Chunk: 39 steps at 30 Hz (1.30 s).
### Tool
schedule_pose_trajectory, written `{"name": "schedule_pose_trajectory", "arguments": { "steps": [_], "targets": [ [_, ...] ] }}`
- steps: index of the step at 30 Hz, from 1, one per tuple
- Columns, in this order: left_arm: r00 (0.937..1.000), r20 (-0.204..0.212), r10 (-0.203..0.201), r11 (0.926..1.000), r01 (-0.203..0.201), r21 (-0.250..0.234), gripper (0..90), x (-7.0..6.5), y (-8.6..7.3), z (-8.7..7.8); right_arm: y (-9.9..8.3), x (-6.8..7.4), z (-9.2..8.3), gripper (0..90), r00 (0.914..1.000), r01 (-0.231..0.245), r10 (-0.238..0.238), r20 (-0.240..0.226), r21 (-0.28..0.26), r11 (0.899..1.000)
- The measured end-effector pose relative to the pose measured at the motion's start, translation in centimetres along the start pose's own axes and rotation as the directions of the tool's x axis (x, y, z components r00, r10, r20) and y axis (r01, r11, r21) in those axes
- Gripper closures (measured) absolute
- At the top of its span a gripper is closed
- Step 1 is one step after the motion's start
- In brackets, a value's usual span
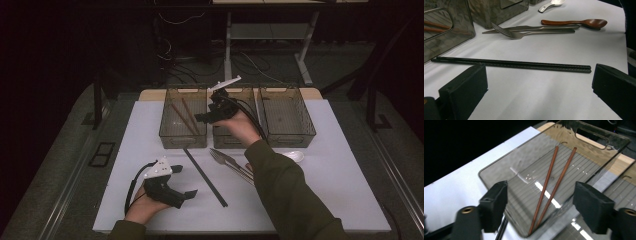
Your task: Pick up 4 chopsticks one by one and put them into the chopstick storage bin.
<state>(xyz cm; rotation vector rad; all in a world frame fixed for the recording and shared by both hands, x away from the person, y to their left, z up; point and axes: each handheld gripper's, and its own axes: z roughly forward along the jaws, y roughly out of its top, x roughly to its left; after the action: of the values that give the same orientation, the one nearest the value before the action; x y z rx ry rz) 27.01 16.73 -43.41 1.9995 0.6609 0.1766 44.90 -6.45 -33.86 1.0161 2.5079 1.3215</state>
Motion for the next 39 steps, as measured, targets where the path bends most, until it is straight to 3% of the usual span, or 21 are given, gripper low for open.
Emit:
{"name": "schedule_pose_trajectory", "arguments": {
  "steps": [5,14,22,30,39],
  "targets": [
    [0.9999,-0.009,-0.014,0.9999,0.014,-0.004,0.0,0.1,-0.2,-0.1,-1.3,-0.2,-2.4,19.0,0.9995,0.029,-0.029,-0.009,-0.036,0.999],
    [0.9991,-0.033,-0.027,0.9996,0.027,0.008,0.0,0.1,-0.5,-0.4,-4.4,-1.1,-5.7,18.6,0.9975,0.064,-0.062,0.035,-0.053,0.997],
    [0.9983,-0.047,-0.033,0.9994,0.034,0.011,0.0,0.2,-0.6,-0.5,-7.8,-1.4,-8.8,18.6,0.9984,0.041,-0.037,0.042,-0.094,0.995],
    [0.9978,-0.061,-0.025,0.9989,0.027,0.038,0.0,-0.1,-0.5,-0.2,-11.9,-2.0,-11.7,18.0,0.9940,0.036,-0.022,0.107,-0.126,0.991],
    [0.9968,-0.072,-0.034,0.9987,0.037,0.036,0.0,-0.1,-0.4,-0.2,-17.2,-2.6,-14.4,17.1,0.9945,0.014,0.001,0.105,-0.140,0.990]
  ]
}}
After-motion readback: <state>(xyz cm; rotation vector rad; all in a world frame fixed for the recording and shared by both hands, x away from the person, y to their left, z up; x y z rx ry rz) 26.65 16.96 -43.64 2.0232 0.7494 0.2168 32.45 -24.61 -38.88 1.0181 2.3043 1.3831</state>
